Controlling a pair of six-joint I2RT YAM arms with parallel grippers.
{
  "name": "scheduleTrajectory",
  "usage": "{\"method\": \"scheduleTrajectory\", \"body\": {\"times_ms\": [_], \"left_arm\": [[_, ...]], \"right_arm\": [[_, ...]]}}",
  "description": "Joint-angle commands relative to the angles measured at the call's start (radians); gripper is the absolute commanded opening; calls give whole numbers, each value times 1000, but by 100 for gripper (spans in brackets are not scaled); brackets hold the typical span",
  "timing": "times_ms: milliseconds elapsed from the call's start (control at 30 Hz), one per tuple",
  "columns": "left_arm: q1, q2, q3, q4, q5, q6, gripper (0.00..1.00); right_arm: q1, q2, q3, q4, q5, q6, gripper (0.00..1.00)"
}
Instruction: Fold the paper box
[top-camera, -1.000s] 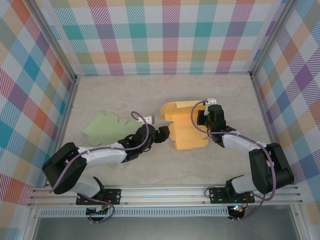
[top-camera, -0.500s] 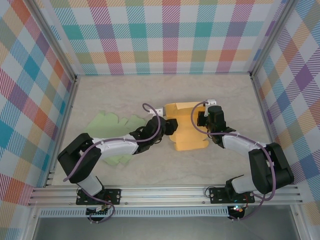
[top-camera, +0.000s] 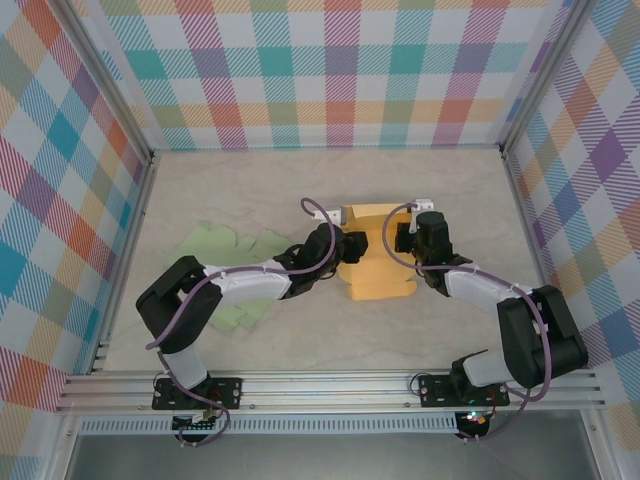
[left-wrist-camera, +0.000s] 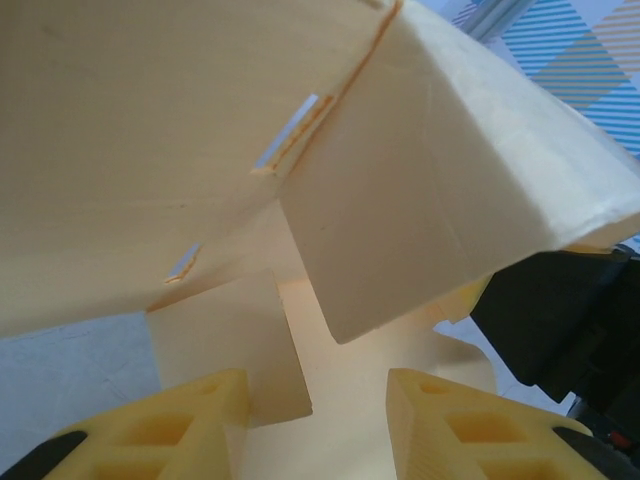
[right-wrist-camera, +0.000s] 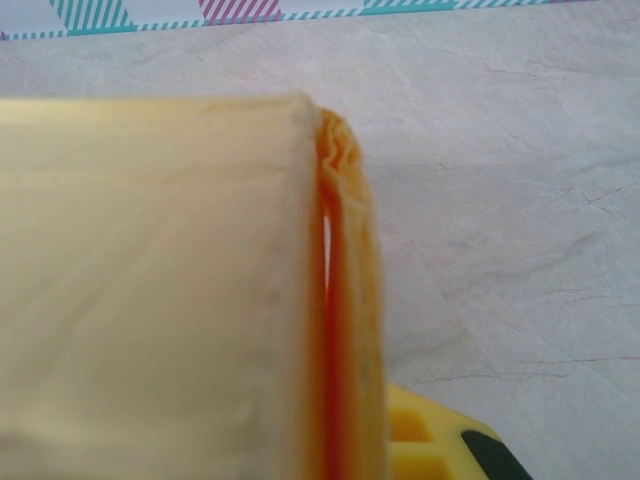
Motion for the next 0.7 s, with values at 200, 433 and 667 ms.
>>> {"method": "scheduleTrajectory", "body": {"times_ms": [200,433,667], "left_arm": [[-11,-68,-35,40,32,65,43],[-13,-267,-128,1,174,141,70],[-13,-519,-172,-143,79,197,79]], "right_arm": [[6,-32,-14,43,-13,15,0],[6,-37,-16,37,-21,15,0],[6,-45,-24,38,-30,20,0]]}}
